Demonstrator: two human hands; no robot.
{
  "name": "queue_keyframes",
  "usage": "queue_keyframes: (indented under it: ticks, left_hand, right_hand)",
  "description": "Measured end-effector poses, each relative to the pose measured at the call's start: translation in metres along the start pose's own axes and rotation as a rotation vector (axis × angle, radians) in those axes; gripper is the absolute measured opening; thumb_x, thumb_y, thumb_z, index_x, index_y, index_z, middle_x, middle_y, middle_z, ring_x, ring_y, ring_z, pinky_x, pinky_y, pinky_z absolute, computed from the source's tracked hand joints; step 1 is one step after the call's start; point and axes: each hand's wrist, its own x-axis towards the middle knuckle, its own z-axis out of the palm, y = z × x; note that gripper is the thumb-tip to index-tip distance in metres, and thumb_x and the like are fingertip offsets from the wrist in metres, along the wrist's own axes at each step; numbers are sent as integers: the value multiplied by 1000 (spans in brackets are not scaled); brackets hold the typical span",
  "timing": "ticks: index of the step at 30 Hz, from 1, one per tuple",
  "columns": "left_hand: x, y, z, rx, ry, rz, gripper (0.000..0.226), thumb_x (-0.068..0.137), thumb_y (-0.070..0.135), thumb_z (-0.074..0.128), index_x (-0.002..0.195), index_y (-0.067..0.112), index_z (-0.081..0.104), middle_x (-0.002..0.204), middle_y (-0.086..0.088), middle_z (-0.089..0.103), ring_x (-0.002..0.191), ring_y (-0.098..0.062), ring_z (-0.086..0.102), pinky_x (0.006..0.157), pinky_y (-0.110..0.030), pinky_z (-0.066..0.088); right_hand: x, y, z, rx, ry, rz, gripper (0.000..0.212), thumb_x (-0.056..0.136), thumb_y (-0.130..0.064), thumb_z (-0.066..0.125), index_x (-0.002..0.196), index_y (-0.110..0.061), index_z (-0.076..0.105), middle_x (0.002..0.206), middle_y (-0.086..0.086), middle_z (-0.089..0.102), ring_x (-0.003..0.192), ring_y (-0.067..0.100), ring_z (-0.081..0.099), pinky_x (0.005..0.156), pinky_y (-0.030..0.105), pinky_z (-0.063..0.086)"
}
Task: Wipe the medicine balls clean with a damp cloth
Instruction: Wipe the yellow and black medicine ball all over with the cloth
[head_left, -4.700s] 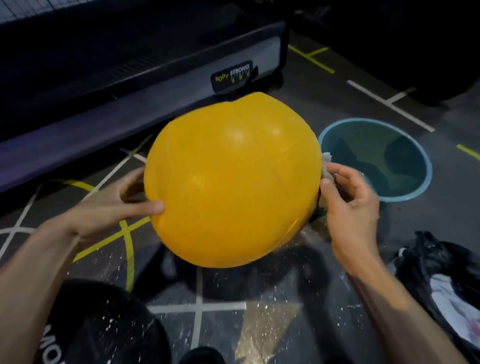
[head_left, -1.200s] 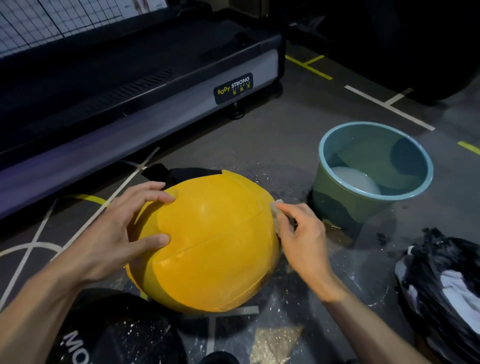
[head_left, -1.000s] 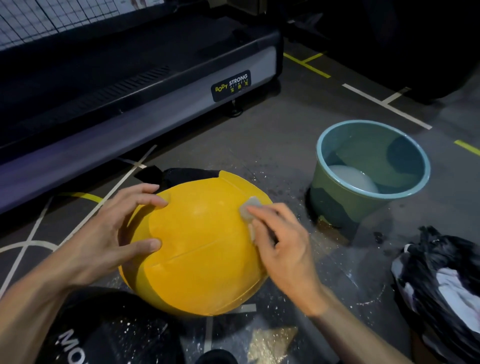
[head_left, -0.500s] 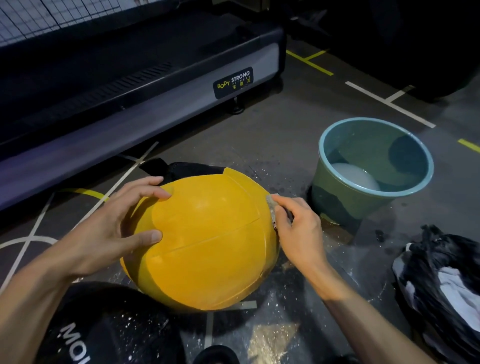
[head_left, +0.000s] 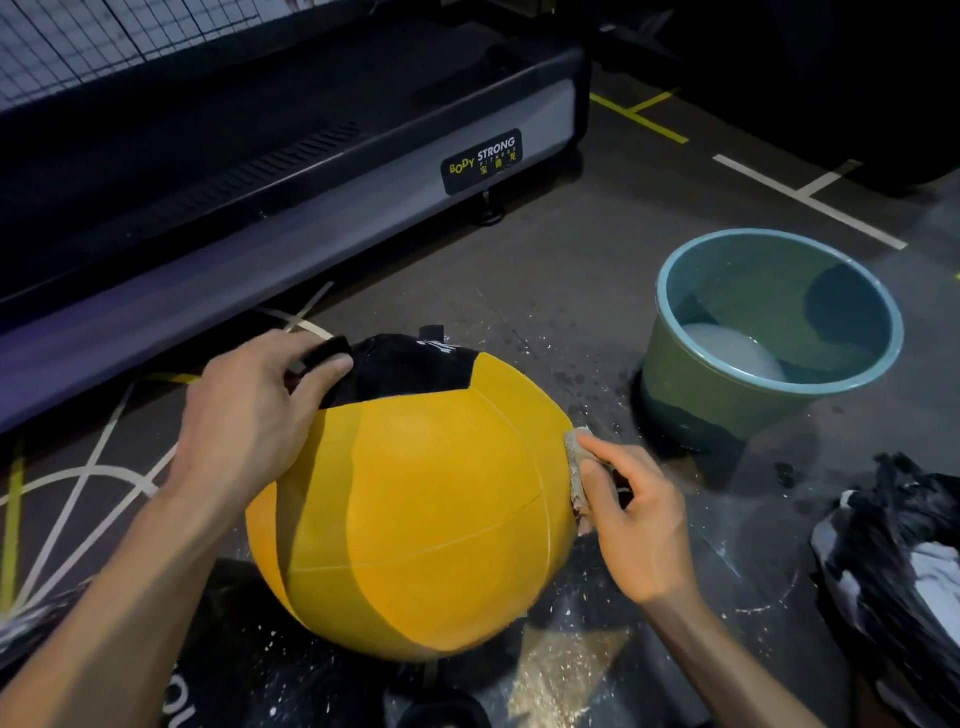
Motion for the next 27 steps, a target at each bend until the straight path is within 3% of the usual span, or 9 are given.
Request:
queue_keyframes:
  ticks: [4,8,9,14,17,20,22,24,27]
  left_hand:
    - [-1,22,3,-92,101,23,19,99,43,60,109,35,74,96,9,74,97,-20,65,79,-48,52]
    - [5,69,9,-138,150,171,13,99,39,65,105,36,76,88,10,76,86,-18,69,73,-47,54]
    - [5,78,9,-141,153,202,13,99,40,66,104,36,76,86,11,76,84,-17,69,72,-47,54]
    - [18,64,8,-379,59,194,18,98,43,63,107,36,78,99,18,77,97,-6,71,86,-48,57]
    - [24,35,33,-398,-46,65,14,99,36,64,100,39,78,100,21,76,100,-3,70,92,-42,57]
    - [20,21,47,-343,-58,-62,13,100,34,65,100,42,75,98,19,75,100,-8,69,80,-32,53]
    - [14,23,41,-244,-39,-59,16,101,32,63,112,38,72,108,15,71,107,-13,65,81,-35,48]
    - [6,29,31,-196,-14,52,26,100,34,62,125,36,68,125,14,66,119,-13,58,92,-37,46]
    - [-8,42,37,-27,-186,266,48,97,61,58,140,42,58,151,15,49,137,-16,44,110,-47,40]
  right_hand:
    - [-11,5,-6,63,75,48,26,100,-8,61,120,-23,71,112,-4,67,96,-10,62,74,2,45]
    - [-21,11,-22,123,174,118,27,101,-17,61,125,-25,71,118,-10,68,107,2,65,90,29,57]
    - [-23,8,-28,130,209,131,28,101,-19,62,126,-25,71,118,-12,68,108,4,65,91,30,57]
    - [-29,-14,-50,70,337,-30,29,99,-12,63,123,-25,71,114,-10,65,103,0,62,80,4,44]
    - [-30,-7,-44,-118,241,-123,38,95,-10,68,127,-33,67,116,-10,64,107,-1,60,83,4,42]
    - [-31,0,-31,-152,149,-202,43,95,-4,69,129,-30,67,119,-4,63,107,1,60,83,5,45]
    - [-32,-1,-24,-144,122,-268,41,94,2,68,130,-19,69,118,-1,62,107,2,60,84,6,45]
    - [-33,-8,-17,-140,89,-326,41,94,1,67,132,-16,68,118,-1,61,108,4,59,85,8,46]
    - [-34,-15,-4,-151,11,-410,38,97,-3,64,134,-13,67,120,0,58,109,8,60,87,20,53]
